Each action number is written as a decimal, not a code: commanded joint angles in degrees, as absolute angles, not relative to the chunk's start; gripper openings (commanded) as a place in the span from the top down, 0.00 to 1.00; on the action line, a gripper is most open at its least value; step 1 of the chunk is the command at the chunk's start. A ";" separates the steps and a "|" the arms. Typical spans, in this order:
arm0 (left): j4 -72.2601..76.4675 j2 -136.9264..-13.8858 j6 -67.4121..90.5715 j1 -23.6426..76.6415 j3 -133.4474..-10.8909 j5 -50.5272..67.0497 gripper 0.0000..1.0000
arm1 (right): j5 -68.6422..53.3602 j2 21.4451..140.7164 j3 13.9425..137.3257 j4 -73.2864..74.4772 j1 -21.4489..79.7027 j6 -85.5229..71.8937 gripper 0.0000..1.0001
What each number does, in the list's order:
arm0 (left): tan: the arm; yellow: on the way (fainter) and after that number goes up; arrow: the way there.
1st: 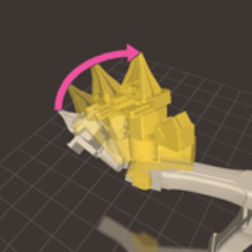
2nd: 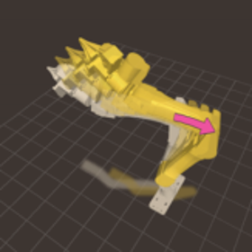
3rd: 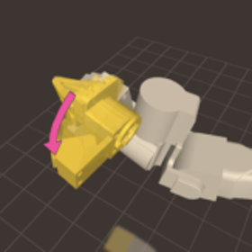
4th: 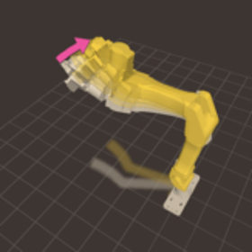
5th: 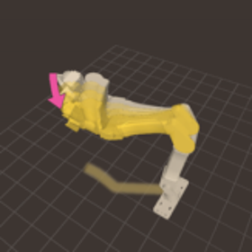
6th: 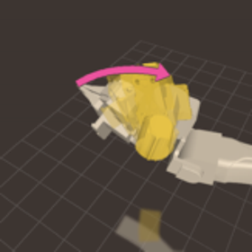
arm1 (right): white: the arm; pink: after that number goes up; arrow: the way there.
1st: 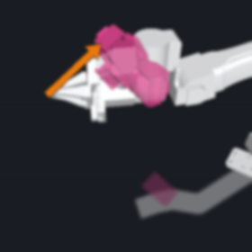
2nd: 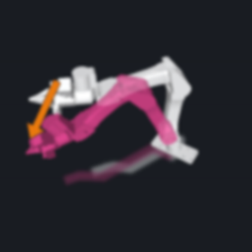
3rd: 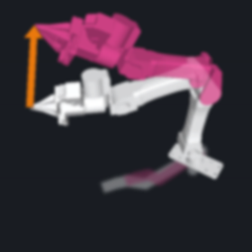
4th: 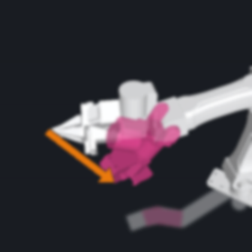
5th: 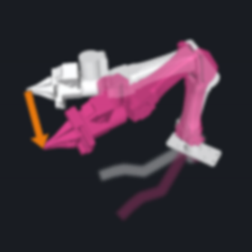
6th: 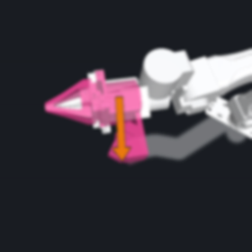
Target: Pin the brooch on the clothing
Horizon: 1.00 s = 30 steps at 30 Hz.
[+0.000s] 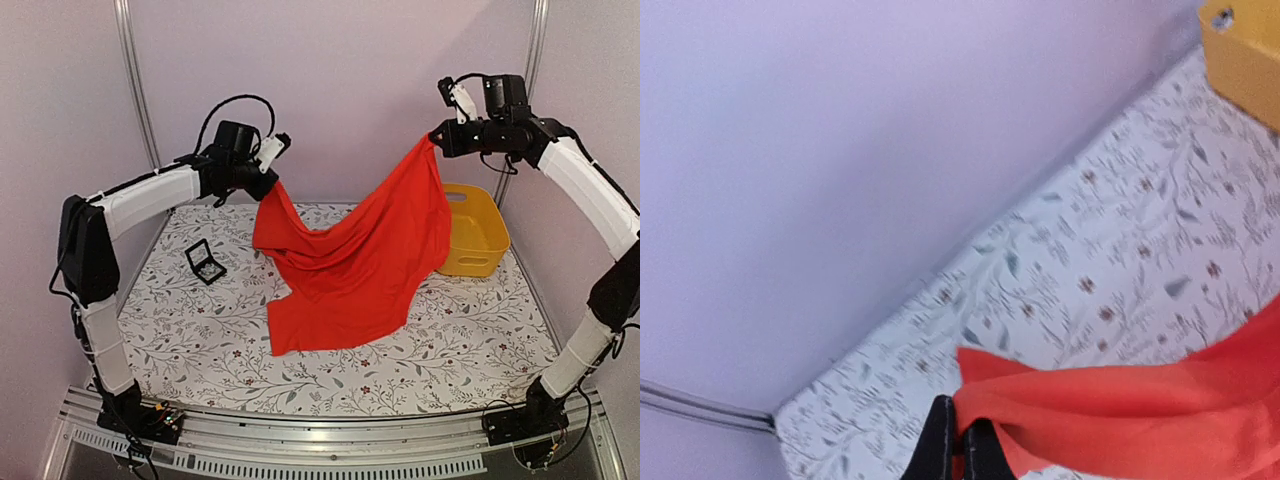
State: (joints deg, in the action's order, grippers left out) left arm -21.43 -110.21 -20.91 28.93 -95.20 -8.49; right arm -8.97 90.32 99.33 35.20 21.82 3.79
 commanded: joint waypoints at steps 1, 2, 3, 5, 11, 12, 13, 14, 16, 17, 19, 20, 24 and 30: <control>-9.84 -110.20 -27.88 26.94 -110.32 -20.75 1.00 | -6.43 102.67 124.31 31.78 13.68 3.51 1.00; -9.29 -111.34 -29.10 26.27 -114.55 -21.73 1.00 | -8.68 105.28 129.86 31.20 10.93 1.38 1.00; -9.46 -112.60 -29.47 25.62 -118.88 -21.91 1.00 | -10.79 106.74 134.07 29.64 9.31 -0.60 1.00; -10.30 -114.85 -30.13 24.05 -126.81 -20.97 1.00 | -14.82 107.98 137.29 24.21 6.77 -4.53 1.00; -10.27 -116.57 -32.76 20.66 -133.07 -19.28 1.00 | -21.00 103.87 134.33 18.96 6.01 -1.60 1.00; -9.91 -115.90 -33.07 20.41 -131.39 -19.08 1.00 | -21.27 103.16 132.11 19.43 6.02 -0.93 1.00; -9.81 -115.03 -33.19 20.21 -128.54 -18.70 1.00 | -21.76 101.93 129.61 19.81 6.02 -0.21 1.00; -9.89 -113.96 -33.23 20.16 -125.52 -17.95 1.00 | -22.74 100.10 126.65 20.63 6.01 1.39 1.00; -9.59 -110.50 -32.88 20.21 -117.66 -15.53 1.00 | -25.04 97.26 121.00 23.37 6.06 3.51 1.00; -9.43 -108.58 -31.86 20.35 -113.07 -14.52 1.00 | -26.56 95.17 118.23 25.93 6.34 4.15 1.00; -9.74 -104.31 -29.83 20.81 -103.77 -13.61 1.00 | -27.52 92.19 112.55 32.22 8.55 6.32 1.00; -9.99 -101.80 -28.32 21.12 -98.80 -13.40 1.00 | -25.96 89.75 106.98 34.89 10.67 7.73 1.00; -9.59 -90.20 -23.10 23.25 -75.68 -8.86 1.00 | -20.78 80.96 86.75 40.03 20.80 8.85 1.00; -12.51 -85.52 -18.28 30.93 -59.08 -6.87 1.00 | -21.90 73.42 65.31 44.57 26.83 -6.68 1.00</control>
State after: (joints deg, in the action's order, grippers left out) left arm -11.68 -87.18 -23.55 25.65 -64.03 -9.23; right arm -21.52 78.67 75.02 39.97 25.67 3.53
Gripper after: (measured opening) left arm 0.009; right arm 0.010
